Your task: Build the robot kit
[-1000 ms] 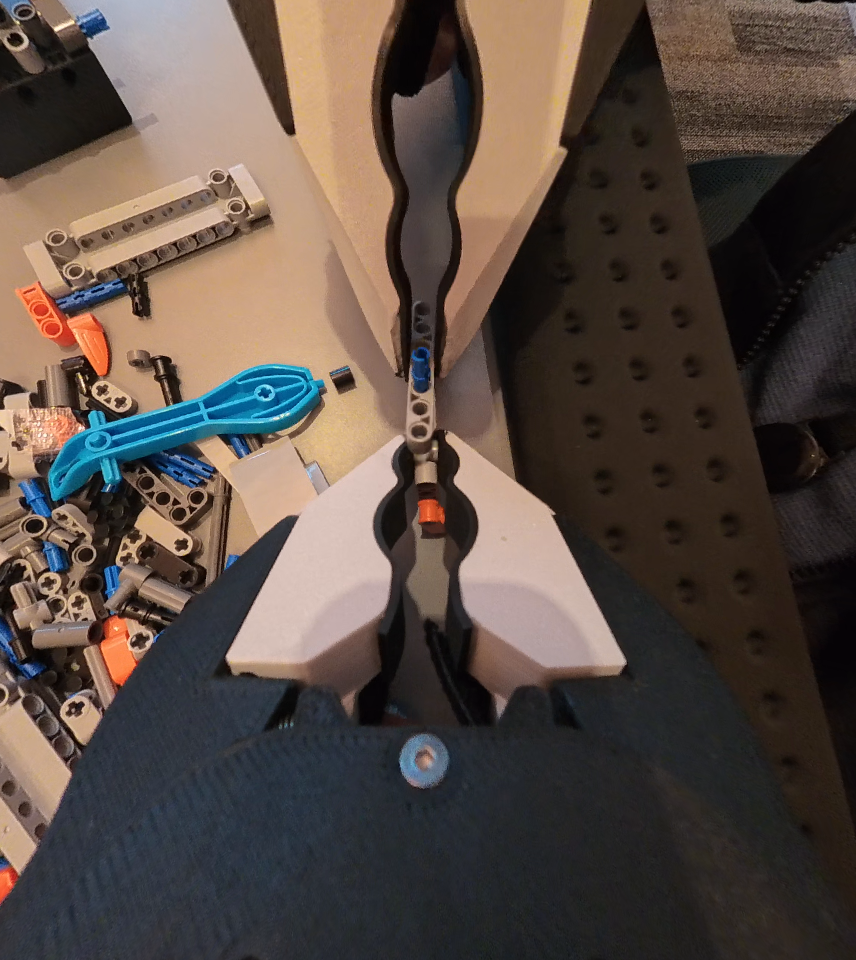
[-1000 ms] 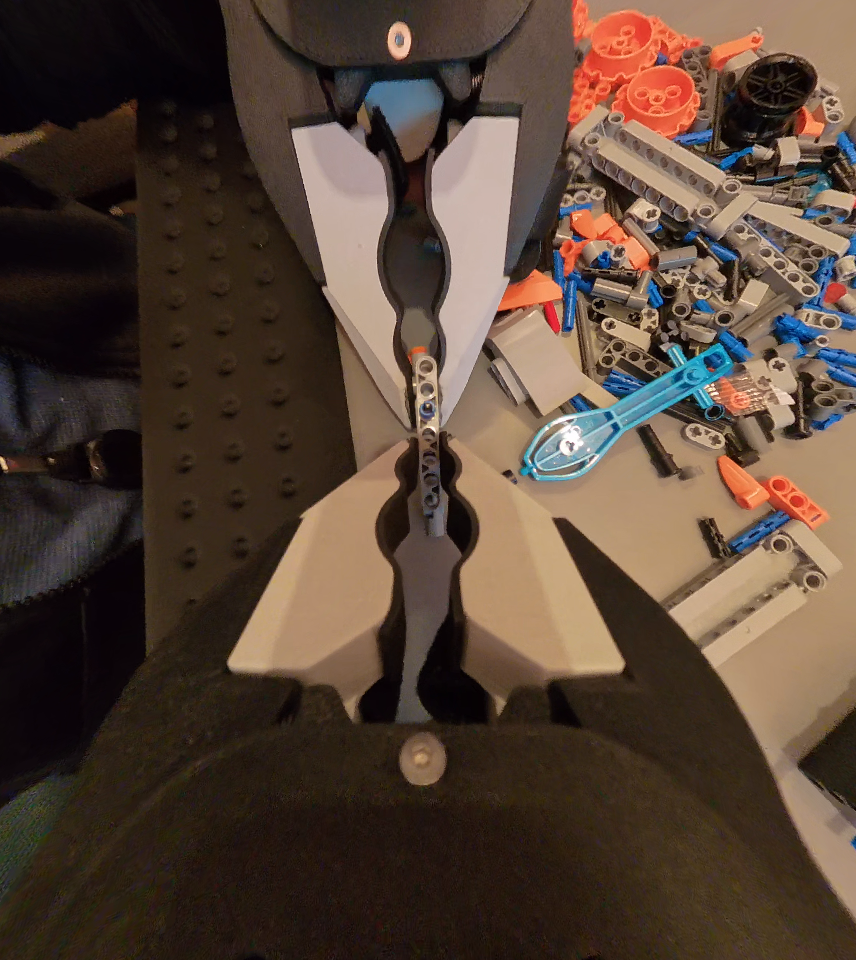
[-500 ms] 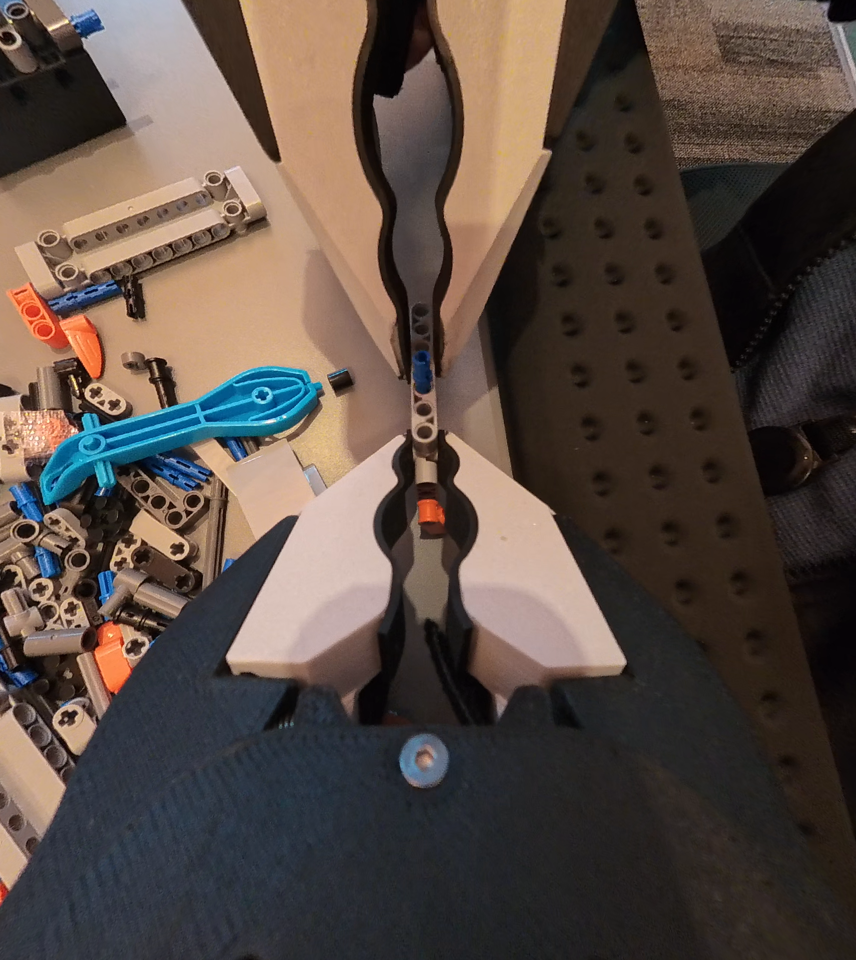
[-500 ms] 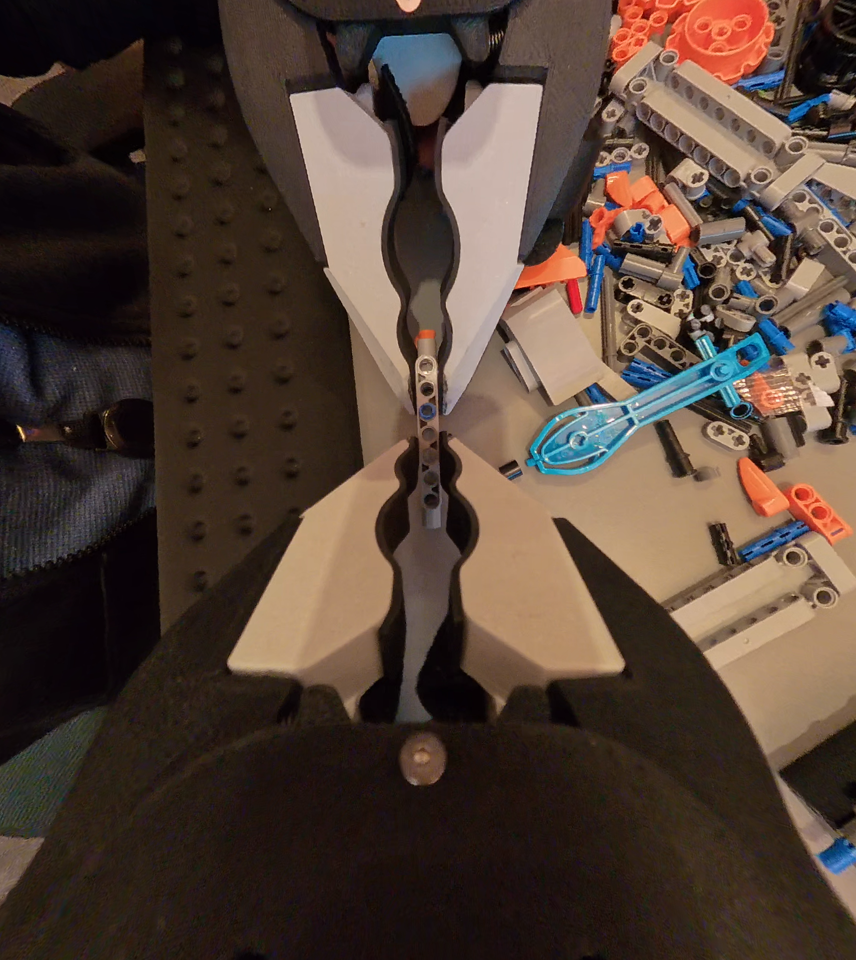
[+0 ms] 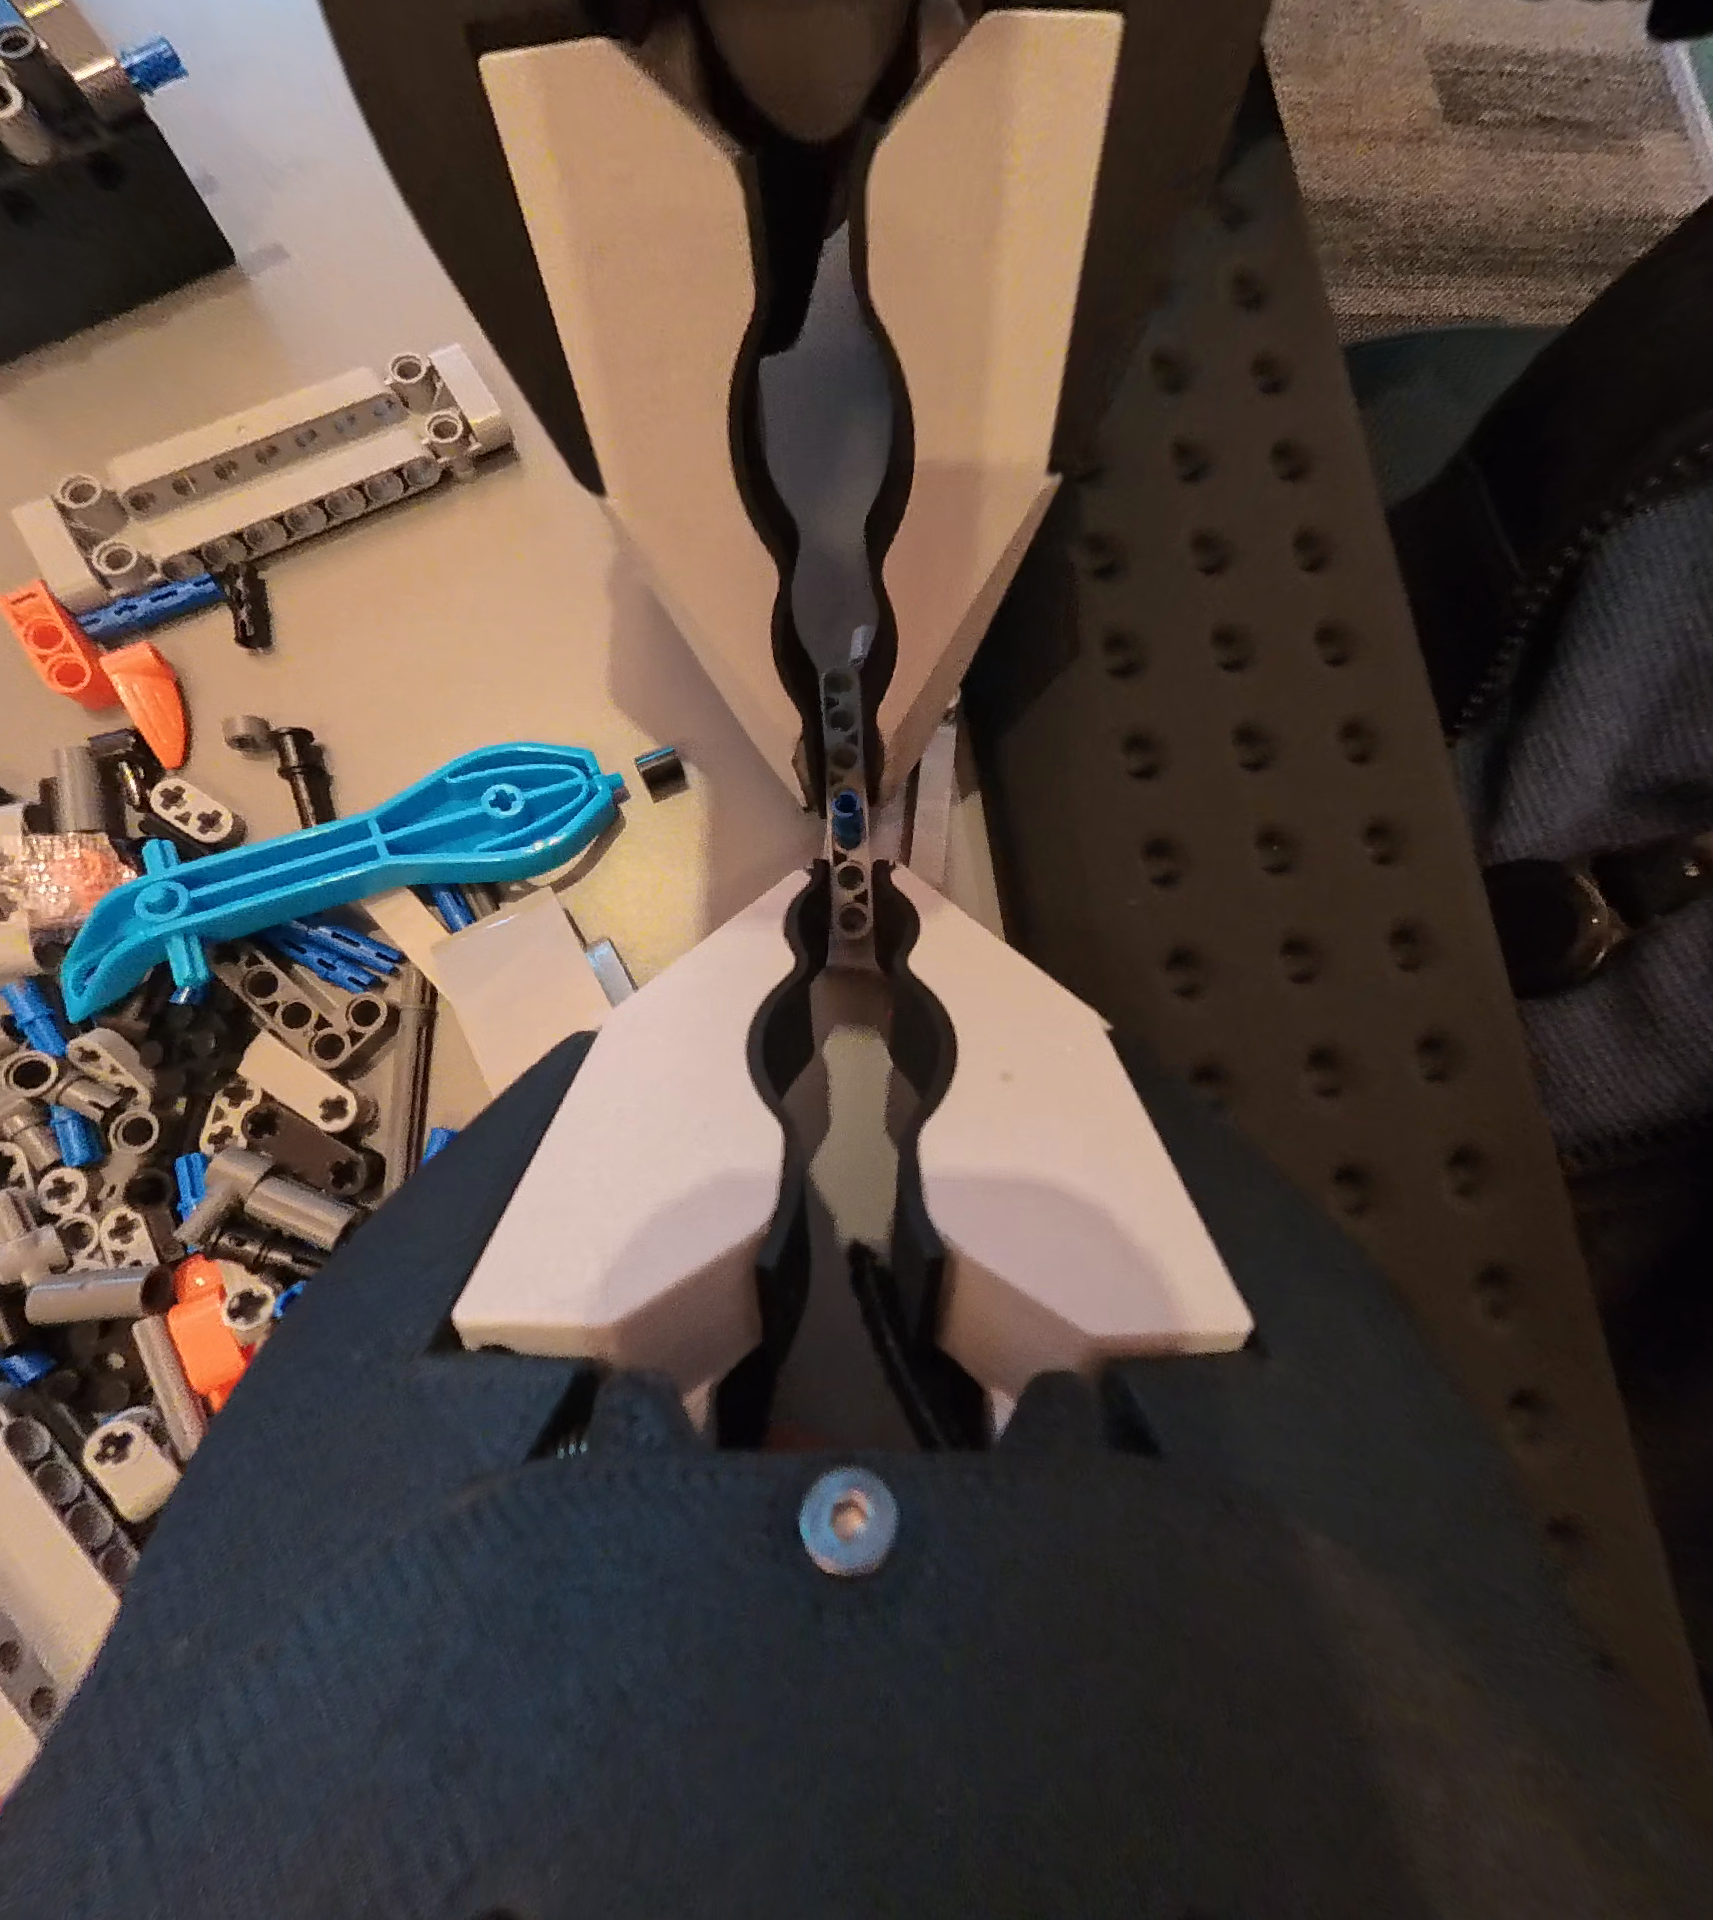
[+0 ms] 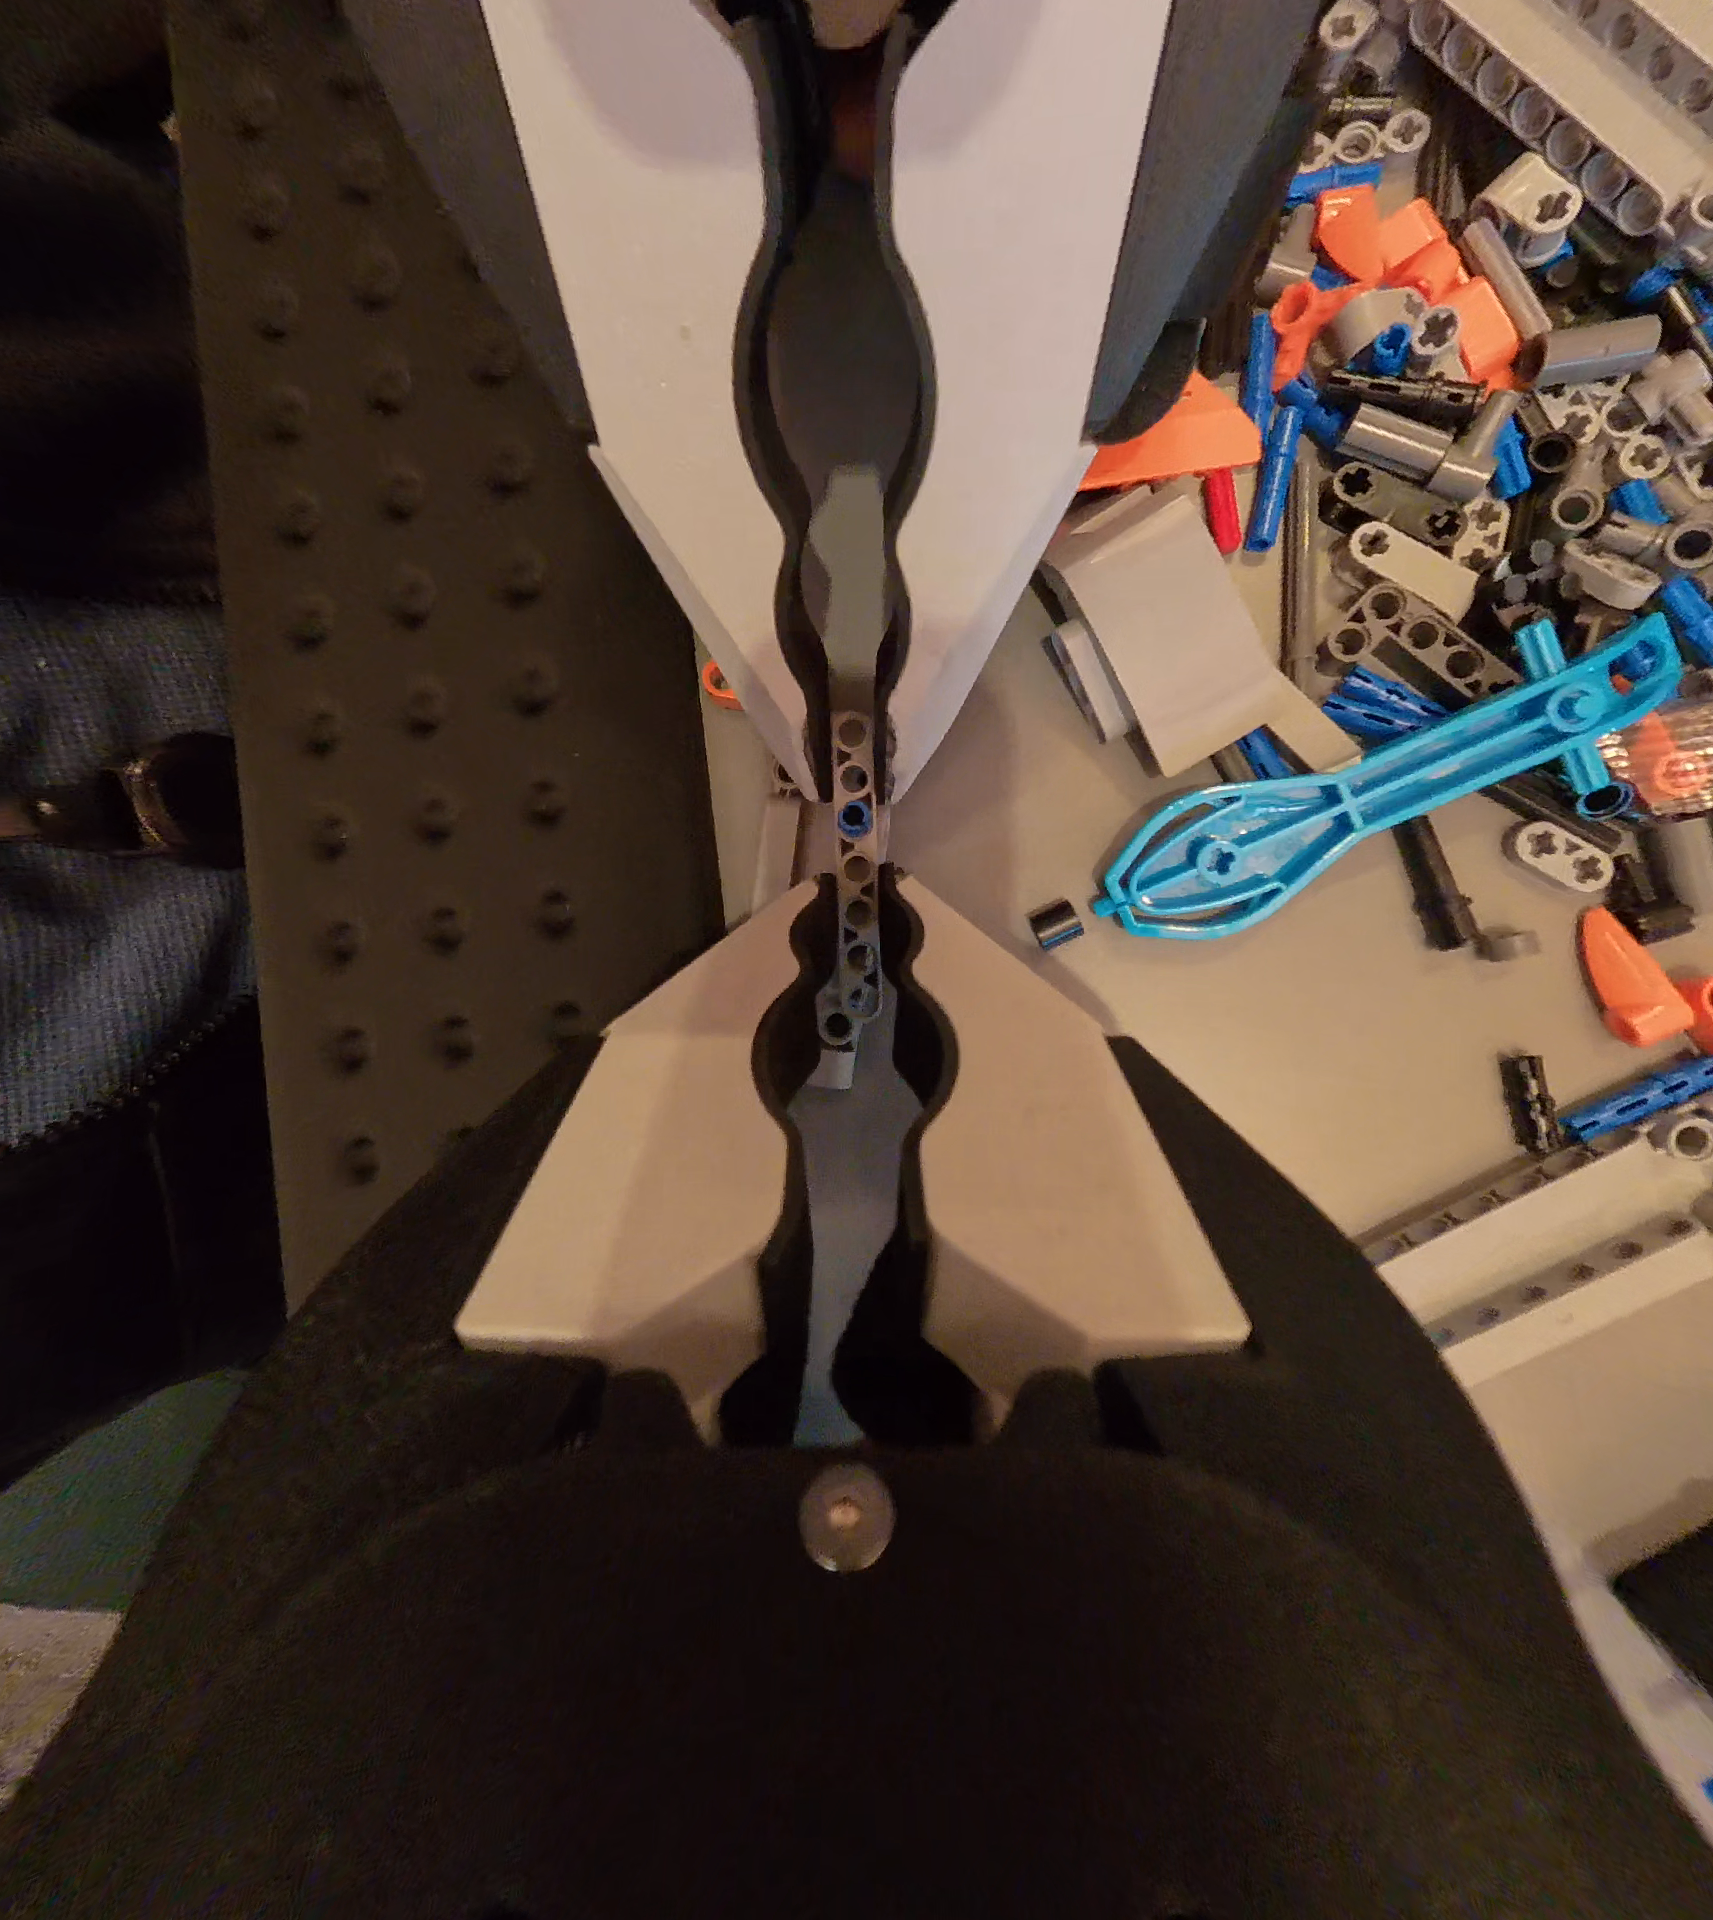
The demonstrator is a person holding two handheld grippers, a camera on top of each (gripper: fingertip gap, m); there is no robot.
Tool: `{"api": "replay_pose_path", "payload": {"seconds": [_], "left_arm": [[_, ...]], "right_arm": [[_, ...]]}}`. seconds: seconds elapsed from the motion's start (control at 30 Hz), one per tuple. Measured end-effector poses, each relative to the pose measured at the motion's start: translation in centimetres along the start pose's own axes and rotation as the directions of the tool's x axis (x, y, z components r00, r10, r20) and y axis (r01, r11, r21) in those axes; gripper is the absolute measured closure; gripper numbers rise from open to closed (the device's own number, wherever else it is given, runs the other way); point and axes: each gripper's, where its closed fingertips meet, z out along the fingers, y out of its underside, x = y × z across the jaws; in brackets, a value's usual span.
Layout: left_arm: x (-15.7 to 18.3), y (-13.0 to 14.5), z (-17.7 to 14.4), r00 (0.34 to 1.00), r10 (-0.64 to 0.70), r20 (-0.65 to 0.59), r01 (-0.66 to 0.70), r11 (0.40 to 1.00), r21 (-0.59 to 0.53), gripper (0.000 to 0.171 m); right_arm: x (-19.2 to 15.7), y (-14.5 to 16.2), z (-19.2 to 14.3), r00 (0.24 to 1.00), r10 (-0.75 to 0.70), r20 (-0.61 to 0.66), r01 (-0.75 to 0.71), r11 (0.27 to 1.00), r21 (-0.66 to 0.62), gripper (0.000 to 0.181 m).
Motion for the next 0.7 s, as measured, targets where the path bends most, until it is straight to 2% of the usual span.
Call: {"api": "replay_pose_path", "payload": {"seconds": [0.07,0.2,0.4,0.7], "left_arm": [[-0.16,-0.01,-0.04,1.000,0.000,0.006,0.000,1.000,-0.009,0.166],[-0.45,0.33,-0.30,0.999,-0.043,0.006,0.044,0.999,-0.017,0.153],[-0.33,0.67,0.50,0.999,-0.039,-0.003,0.039,0.998,-0.053,0.157],[-0.14,0.52,0.64,0.998,-0.055,-0.004,0.055,0.997,-0.060,0.156]], "right_arm": [[0.14,-0.02,-0.16,1.000,0.021,0.019,-0.021,1.000,0.021,0.175],[0.35,0.07,-0.57,0.996,0.068,0.049,-0.070,0.996,0.047,0.175],[0.32,0.48,-0.27,0.966,0.187,0.177,-0.200,0.978,0.055,0.176],[0.18,0.45,-0.21,0.937,0.238,0.256,-0.256,0.966,0.038,0.175]]}}
